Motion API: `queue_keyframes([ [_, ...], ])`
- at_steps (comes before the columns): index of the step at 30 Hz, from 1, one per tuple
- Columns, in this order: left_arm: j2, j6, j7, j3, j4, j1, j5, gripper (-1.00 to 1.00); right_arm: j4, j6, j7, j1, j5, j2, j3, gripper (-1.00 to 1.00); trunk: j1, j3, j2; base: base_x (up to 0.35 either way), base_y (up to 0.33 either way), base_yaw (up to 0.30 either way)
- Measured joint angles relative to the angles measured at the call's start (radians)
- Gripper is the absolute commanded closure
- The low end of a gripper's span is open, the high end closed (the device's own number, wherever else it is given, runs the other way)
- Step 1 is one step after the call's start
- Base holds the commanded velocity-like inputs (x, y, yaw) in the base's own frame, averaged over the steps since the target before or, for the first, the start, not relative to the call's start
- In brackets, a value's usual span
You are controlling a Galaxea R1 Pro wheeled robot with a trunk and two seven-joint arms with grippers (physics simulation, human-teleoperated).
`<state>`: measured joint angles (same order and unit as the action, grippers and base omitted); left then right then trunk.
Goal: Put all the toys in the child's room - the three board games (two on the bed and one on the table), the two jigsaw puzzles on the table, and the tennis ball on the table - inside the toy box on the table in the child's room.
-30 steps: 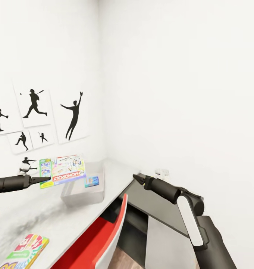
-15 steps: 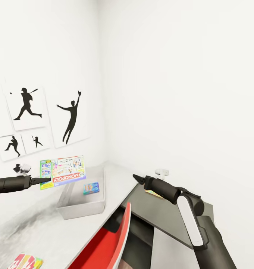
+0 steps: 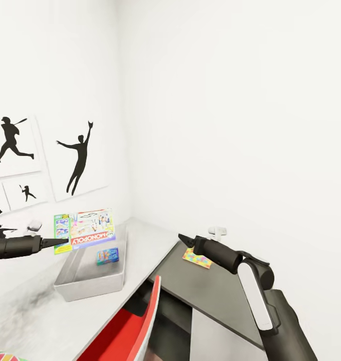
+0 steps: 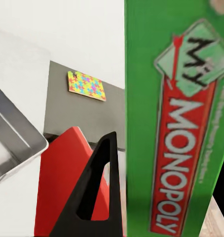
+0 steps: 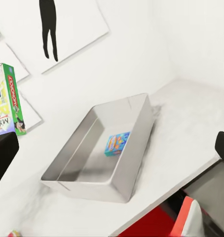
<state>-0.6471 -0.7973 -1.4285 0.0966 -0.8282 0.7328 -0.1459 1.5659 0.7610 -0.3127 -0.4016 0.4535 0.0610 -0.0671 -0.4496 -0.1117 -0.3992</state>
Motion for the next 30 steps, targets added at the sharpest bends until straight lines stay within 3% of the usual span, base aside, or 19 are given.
queue_keyframes([
  [7, 0.001, -0.001, -0.001, 0.000, 0.000, 0.000, 0.000, 1.00, 0.000, 0.000, -0.001, 0.000, -0.001, 0.000, 0.000, -1.00, 0.000, 0.000, 0.000, 0.042, -0.071, 0.000],
  [20, 0.002, 0.000, -0.002, 0.000, -0.001, 0.000, 0.000, 1.00, 0.000, 0.000, -0.002, 0.000, 0.000, 0.000, 0.000, -1.00, 0.000, 0.000, 0.000, 0.244, -0.098, 0.000],
  [30, 0.002, -0.002, -0.002, 0.000, -0.002, 0.000, 0.000, 1.00, 0.000, 0.000, -0.003, 0.000, -0.001, 0.000, 0.000, -1.00, 0.000, 0.000, 0.000, 0.124, -0.021, 0.000],
])
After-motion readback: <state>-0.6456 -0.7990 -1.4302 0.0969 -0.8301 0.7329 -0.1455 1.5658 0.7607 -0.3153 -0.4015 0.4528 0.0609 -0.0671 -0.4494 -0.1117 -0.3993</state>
